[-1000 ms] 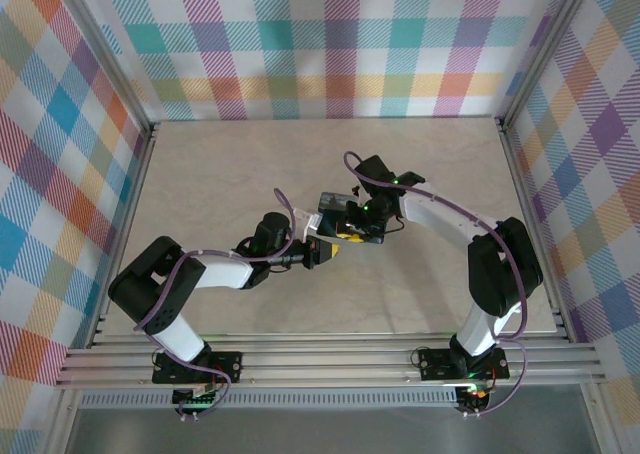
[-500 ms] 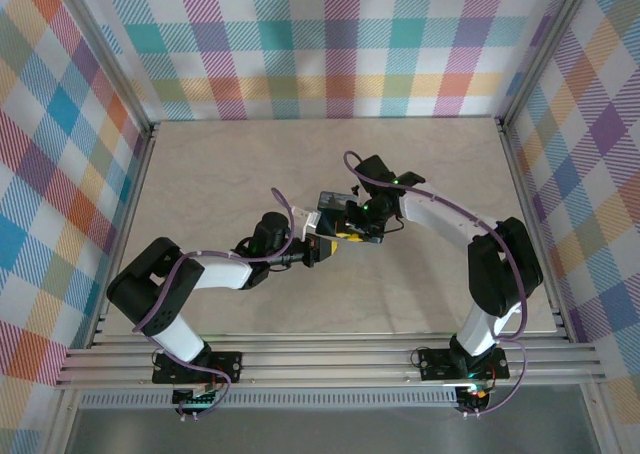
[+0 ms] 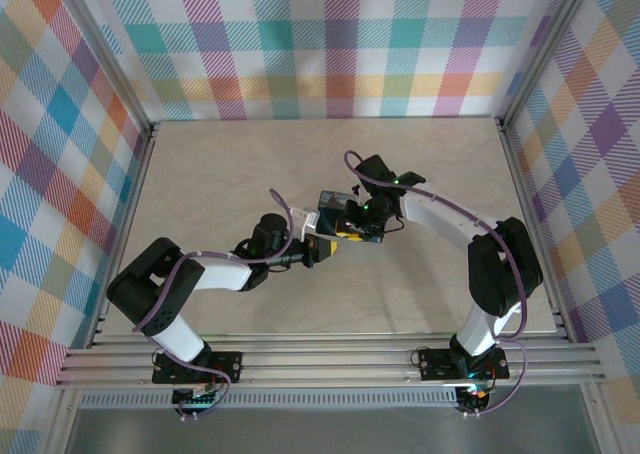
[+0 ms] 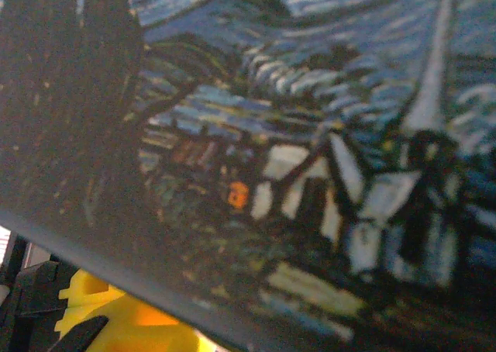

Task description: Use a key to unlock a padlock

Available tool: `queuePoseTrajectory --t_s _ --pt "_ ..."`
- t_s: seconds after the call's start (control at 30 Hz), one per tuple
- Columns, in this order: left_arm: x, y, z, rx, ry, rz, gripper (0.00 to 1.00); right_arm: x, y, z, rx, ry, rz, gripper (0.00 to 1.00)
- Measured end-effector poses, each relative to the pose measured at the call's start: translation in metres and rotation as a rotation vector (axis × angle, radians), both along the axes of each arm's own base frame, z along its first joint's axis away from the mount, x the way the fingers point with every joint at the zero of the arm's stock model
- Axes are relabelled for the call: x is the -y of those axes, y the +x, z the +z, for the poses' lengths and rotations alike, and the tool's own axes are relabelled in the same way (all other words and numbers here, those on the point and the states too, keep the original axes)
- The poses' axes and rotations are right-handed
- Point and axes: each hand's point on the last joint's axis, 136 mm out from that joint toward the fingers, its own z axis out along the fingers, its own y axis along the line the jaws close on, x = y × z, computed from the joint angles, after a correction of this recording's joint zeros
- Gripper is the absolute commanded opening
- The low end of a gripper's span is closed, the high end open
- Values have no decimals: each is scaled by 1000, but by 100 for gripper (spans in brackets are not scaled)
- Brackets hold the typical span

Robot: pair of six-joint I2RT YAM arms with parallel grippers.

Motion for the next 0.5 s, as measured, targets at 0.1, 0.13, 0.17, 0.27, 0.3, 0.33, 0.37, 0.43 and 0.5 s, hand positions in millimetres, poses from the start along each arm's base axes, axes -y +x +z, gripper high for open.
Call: queuePoseTrajectory --t_s 0.1,0.13,0.17,0.27,0.3,0.33,0.37,0.43,0.5 --pt "-3 -4 -5 -6 5 0 0 0 0 0 0 0 0 0" --pt "-4 -5 -7 -11 9 0 0 0 0 0 0 0 0 0" --pt "-5 -6 -10 -16 12 0 0 0 0 0 0 0 0 0" --pt "-6 -8 -12 -20 16 0 0 0 0 0 0 0 0 0" --pt "-6 -8 -11 -17 14 0 0 0 0 0 0 0 0 0" --pt "-6 -7 -10 -13 10 0 0 0 0 0 0 0 0 0" --pt "-5 -7 -8 -7 5 0 0 0 0 0 0 0 0 0" --pt "-5 -6 -5 2 -2 0 0 0 0 0 0 0 0 0" --pt "-4 -5 -1 14 -12 0 0 0 0 0 0 0 0 0"
